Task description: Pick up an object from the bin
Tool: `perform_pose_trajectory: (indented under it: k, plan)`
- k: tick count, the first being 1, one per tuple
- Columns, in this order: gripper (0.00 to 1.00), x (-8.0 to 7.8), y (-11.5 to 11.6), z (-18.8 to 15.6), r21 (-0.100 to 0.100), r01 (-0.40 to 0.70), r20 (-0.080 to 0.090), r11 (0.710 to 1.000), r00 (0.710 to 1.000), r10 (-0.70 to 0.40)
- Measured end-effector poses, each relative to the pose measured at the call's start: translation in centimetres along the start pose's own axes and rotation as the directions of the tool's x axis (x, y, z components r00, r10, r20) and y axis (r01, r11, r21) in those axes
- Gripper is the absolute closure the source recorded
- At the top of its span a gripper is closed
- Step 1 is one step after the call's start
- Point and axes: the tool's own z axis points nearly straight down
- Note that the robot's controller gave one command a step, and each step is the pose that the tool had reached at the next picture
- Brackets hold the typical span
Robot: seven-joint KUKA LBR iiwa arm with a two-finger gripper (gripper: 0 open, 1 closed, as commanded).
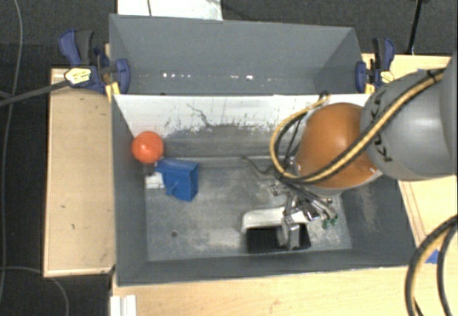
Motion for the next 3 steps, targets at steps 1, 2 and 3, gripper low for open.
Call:
perform_pose_trajectory:
  k: [1, 2, 3]
  plan:
    - [1.0, 1.17, -0.4, 0.55, -0.001, -0.112, 0.003, 0.994, 0.994, 0.112]
    - [1.0, 1.16, -0.4, 0.58, -0.001, -0.112, 0.003, 0.994, 0.994, 0.112]
    - [1.0, 1.22, -0.37, 0.34, -0.001, -0.112, 0.003, 0.994, 0.994, 0.112]
